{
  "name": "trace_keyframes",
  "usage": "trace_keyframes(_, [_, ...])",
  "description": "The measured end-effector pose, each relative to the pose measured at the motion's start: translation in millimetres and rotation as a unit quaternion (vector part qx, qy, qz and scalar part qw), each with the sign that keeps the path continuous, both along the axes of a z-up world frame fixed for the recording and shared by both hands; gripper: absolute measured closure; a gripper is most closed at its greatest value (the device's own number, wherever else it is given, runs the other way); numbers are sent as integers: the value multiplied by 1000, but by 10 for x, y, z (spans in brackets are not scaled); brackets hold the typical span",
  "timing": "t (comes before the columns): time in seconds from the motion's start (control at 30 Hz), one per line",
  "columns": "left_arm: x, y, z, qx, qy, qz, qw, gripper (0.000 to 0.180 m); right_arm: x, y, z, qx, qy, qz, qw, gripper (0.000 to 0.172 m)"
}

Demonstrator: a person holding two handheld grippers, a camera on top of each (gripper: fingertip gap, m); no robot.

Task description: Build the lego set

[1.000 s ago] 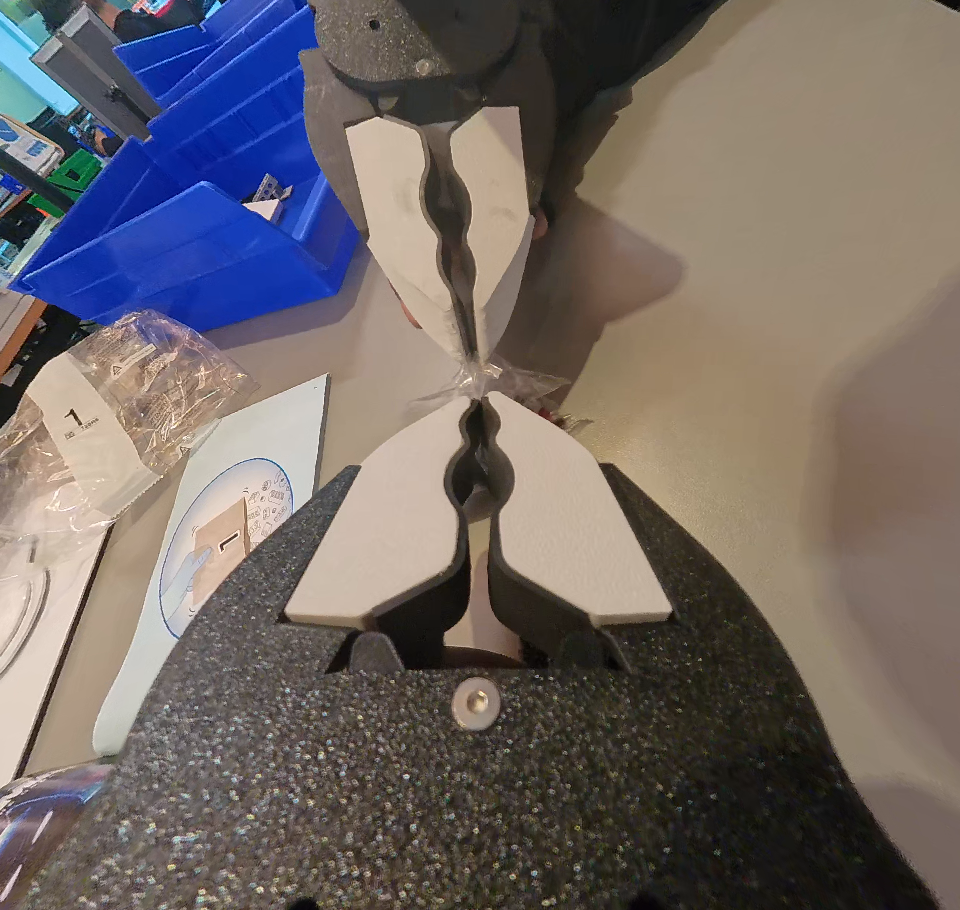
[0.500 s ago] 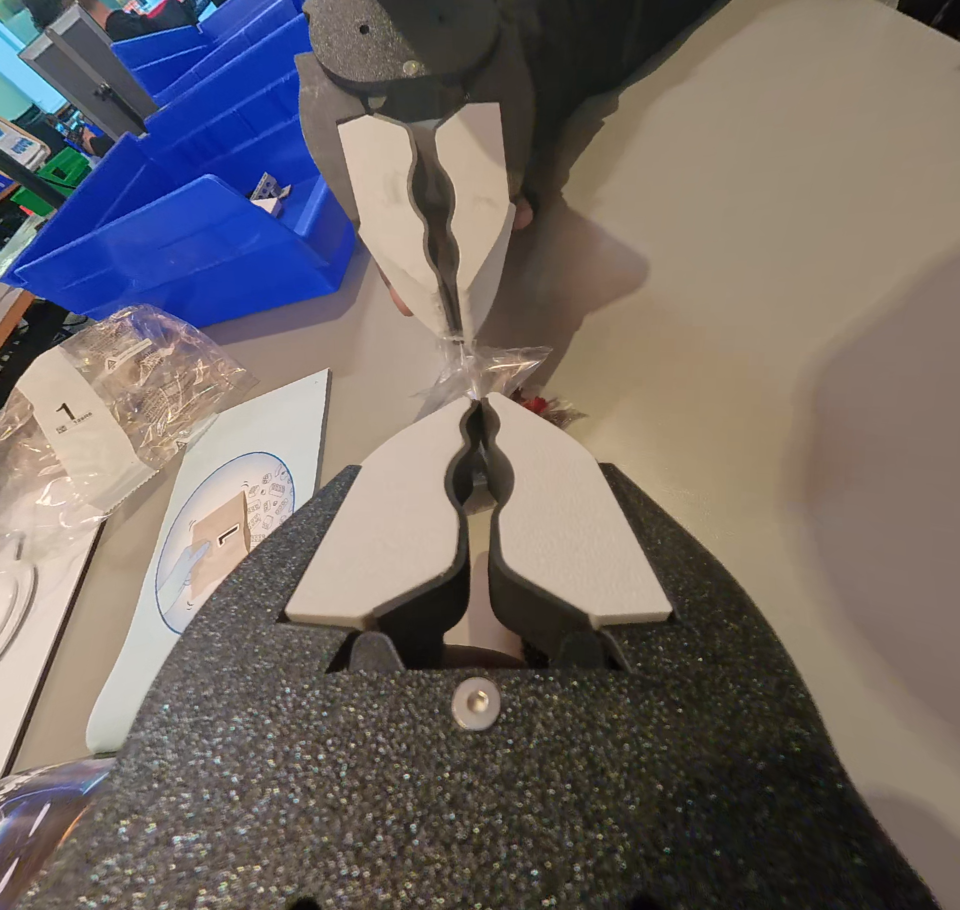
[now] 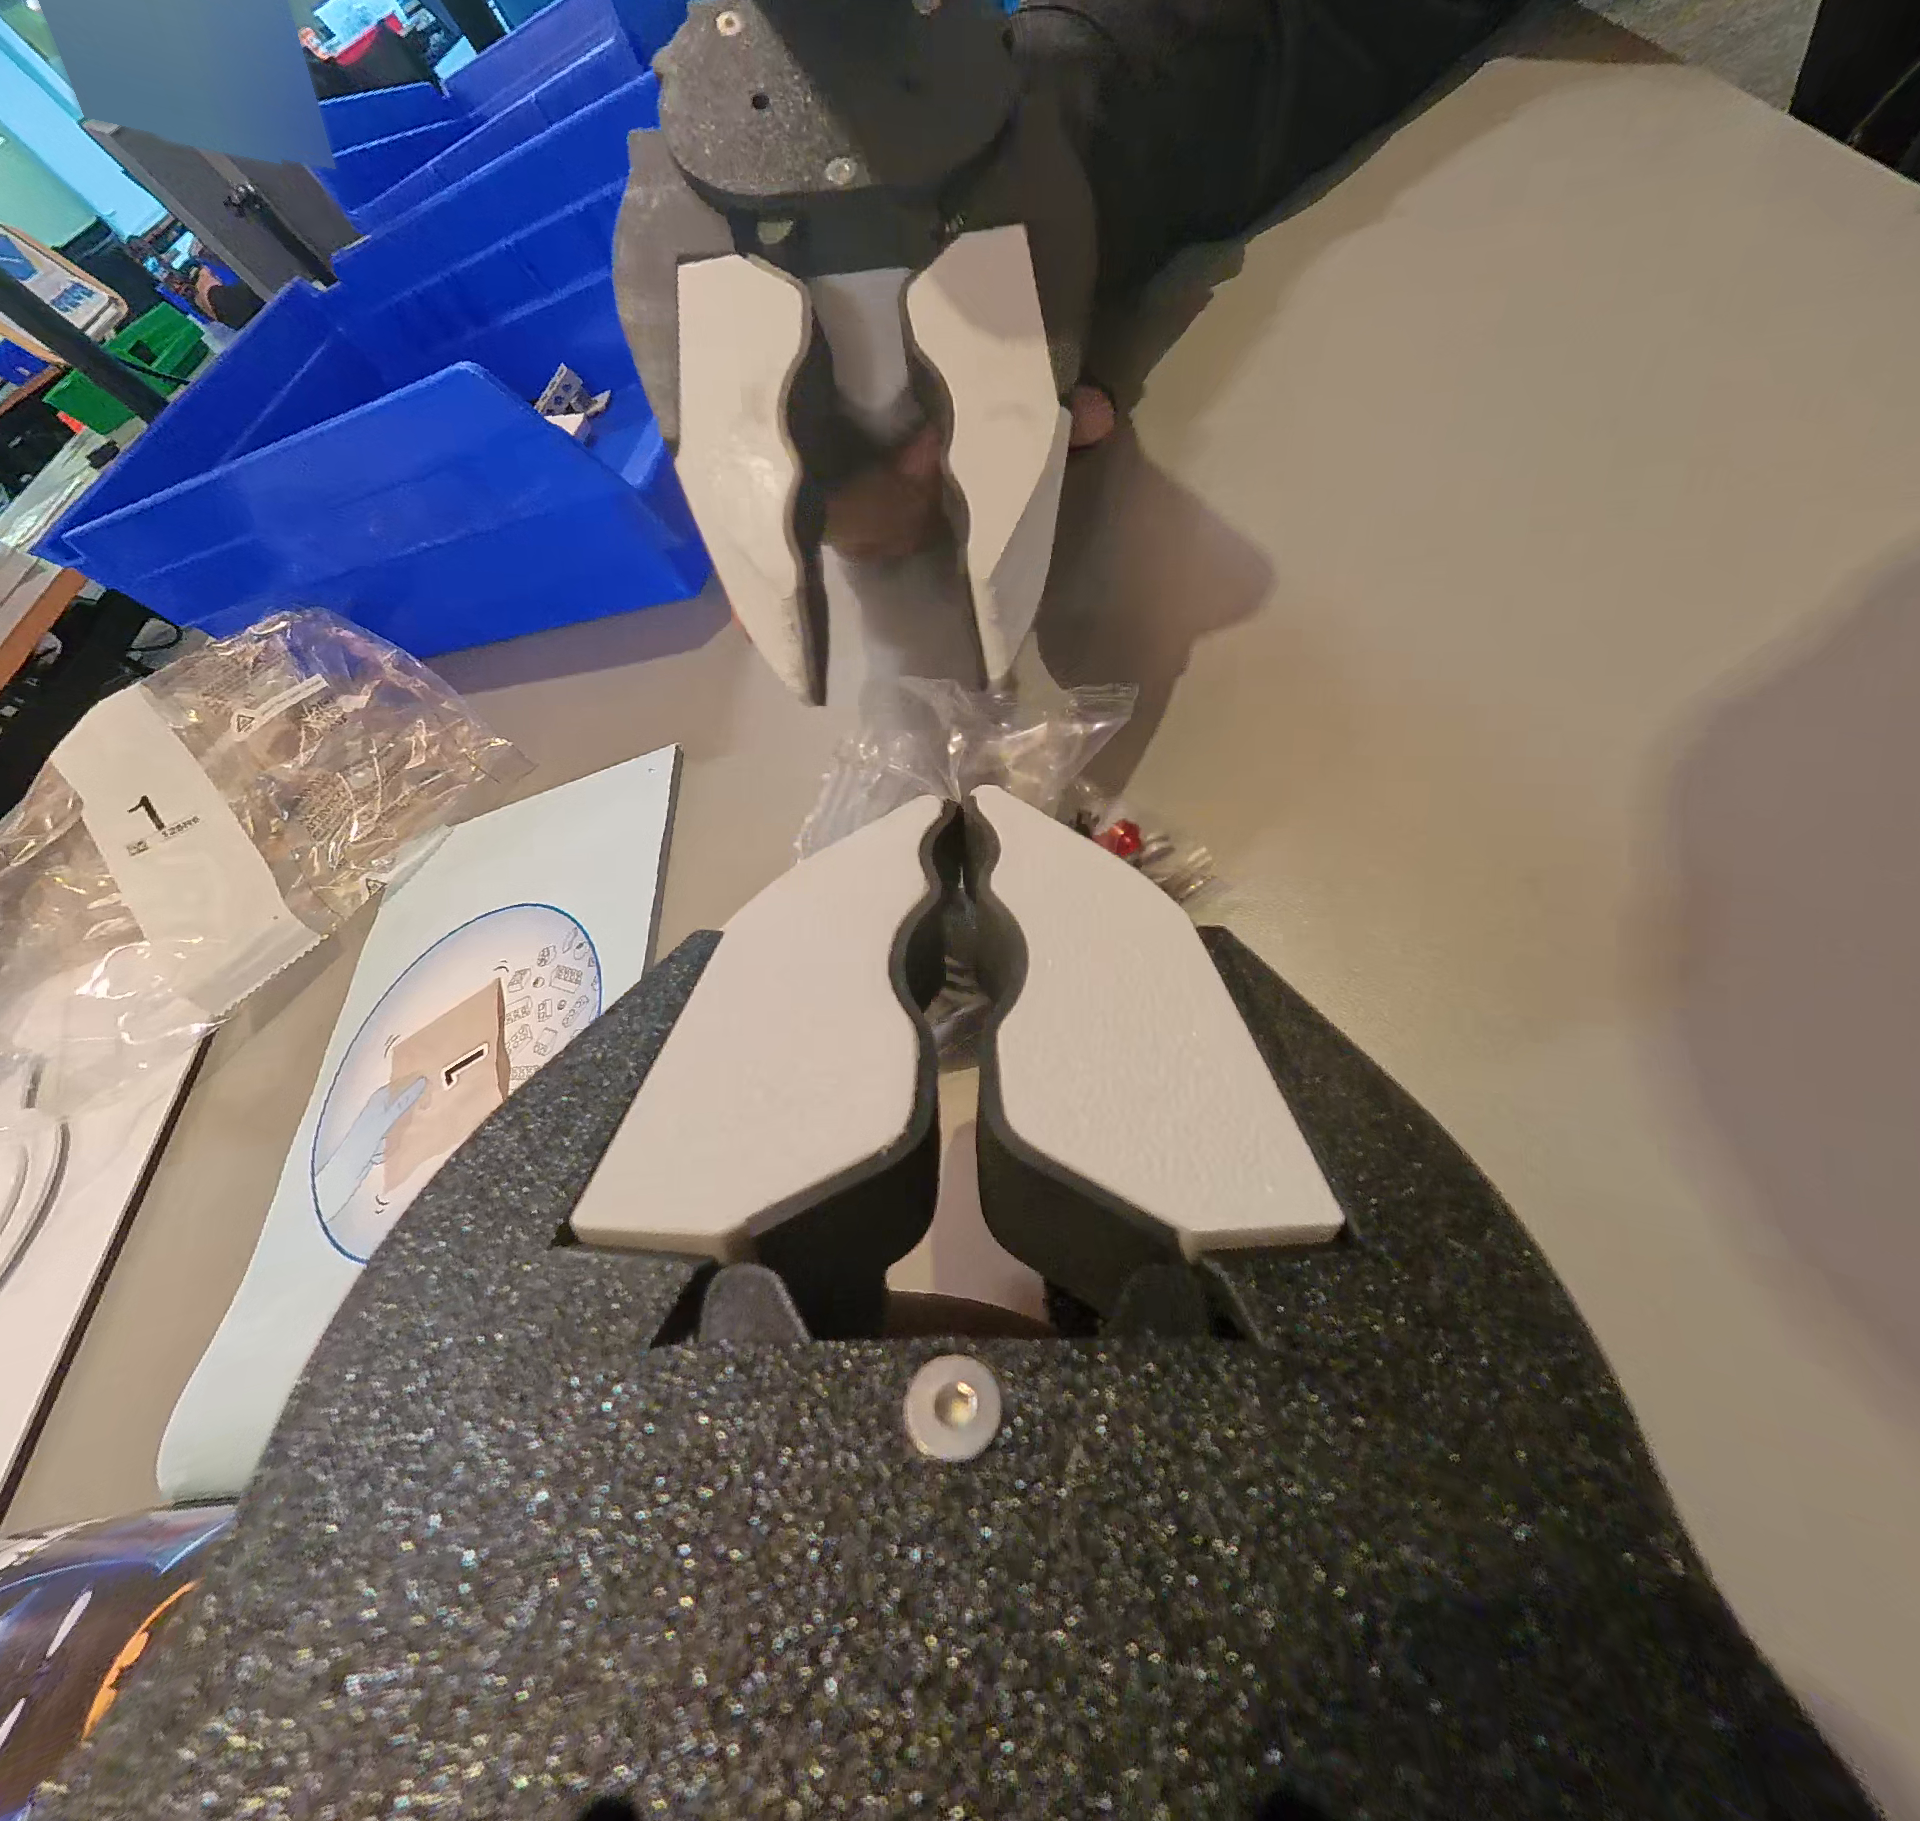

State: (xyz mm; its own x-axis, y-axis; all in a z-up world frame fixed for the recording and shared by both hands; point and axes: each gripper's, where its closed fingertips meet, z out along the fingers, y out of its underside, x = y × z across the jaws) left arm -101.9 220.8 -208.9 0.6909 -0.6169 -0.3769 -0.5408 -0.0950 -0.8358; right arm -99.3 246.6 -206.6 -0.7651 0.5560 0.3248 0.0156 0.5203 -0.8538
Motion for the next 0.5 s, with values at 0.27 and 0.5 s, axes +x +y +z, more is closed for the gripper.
trace_keyframes(0.27, [25,-19,6,5,2,-11,1000,180,-28,-49,107,-98,-81,26,992,141])
trace_keyframes(0.5, [42,-29,18,17,7,-17,1000,180,5,-153,73,-82,-82,42,992,143])
